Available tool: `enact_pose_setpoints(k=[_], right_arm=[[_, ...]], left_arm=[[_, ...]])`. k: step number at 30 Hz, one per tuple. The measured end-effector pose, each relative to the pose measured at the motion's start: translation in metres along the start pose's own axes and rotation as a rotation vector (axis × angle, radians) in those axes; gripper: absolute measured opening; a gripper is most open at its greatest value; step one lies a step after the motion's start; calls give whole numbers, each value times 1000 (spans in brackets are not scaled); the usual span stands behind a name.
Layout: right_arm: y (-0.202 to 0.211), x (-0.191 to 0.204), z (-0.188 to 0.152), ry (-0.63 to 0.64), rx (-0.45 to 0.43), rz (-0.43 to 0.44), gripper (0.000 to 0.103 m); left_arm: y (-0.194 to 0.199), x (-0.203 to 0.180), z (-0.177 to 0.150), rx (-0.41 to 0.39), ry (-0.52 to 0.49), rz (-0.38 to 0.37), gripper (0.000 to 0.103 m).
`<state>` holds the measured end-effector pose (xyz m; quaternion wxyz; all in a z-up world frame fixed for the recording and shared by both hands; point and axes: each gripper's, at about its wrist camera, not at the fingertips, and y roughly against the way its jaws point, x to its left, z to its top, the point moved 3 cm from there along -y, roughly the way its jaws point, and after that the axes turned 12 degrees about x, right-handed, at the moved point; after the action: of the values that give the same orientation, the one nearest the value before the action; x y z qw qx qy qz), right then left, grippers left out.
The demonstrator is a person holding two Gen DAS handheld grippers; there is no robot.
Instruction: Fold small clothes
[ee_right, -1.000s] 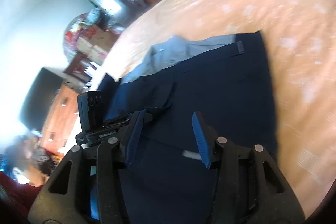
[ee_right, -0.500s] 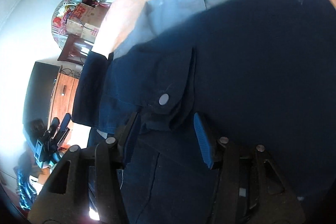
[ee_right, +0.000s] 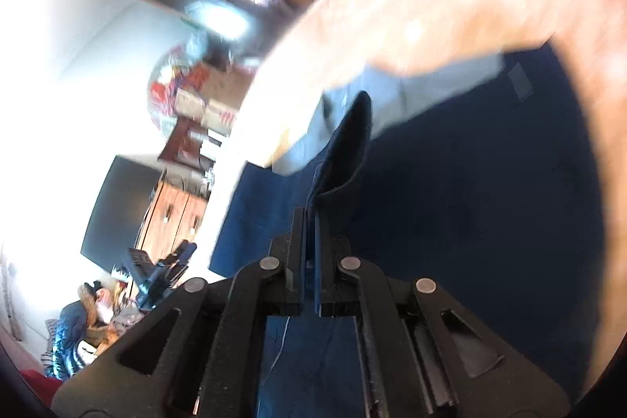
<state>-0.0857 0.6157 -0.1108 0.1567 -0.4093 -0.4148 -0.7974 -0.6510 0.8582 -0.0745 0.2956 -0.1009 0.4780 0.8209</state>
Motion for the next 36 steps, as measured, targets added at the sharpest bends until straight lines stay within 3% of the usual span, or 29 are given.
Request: enact_pose_setpoints(k=[6, 11, 14, 18, 19, 21, 24, 26, 29, 30, 31, 32, 34, 36], right_arm=[[25, -29, -9, -35, -2, -56, 2], [12, -56, -18, -69, 39, -101, 2], [-1, -74, -32, -55, 102, -194, 2], [19, -66, -30, -25, 73, -229, 8], [26, -60, -29, -18, 68, -224, 15], [40, -44, -28, 29, 32, -296, 29], [28, -17, -24, 114, 43, -233, 29], [2, -14, -22, 149, 112, -185, 29], [-41, -44, -30, 117, 250, -197, 28], [-47, -57, -36, 106, 276, -218, 18], [-45, -65, -39, 95, 276, -218, 7], [-36, -69, -41, 74, 262, -219, 7], [-13, -71, -46, 57, 232, -254, 25], [10, -72, -60, 46, 228, -278, 33]], left_arm=[[-59, -33, 10, 170, -174, 83, 51], [-129, -41, -26, 422, -319, 263, 51], [-127, -35, -25, 409, -294, 231, 52], [-99, -44, -19, 335, -289, 202, 50], [-92, -48, -18, 316, -290, 179, 50], [-76, -57, -15, 274, -293, 152, 50], [-69, -68, -4, 242, -279, 86, 51], [-84, -79, 1, 272, -295, 67, 51], [-123, -74, -13, 392, -285, 84, 51], [-136, -66, -24, 444, -286, 103, 51], [-139, -64, -25, 438, -291, 95, 52], [-133, -61, -26, 423, -282, 74, 52], [-116, -54, -30, 432, -286, 97, 51], [-96, -43, -38, 440, -273, 110, 51]])
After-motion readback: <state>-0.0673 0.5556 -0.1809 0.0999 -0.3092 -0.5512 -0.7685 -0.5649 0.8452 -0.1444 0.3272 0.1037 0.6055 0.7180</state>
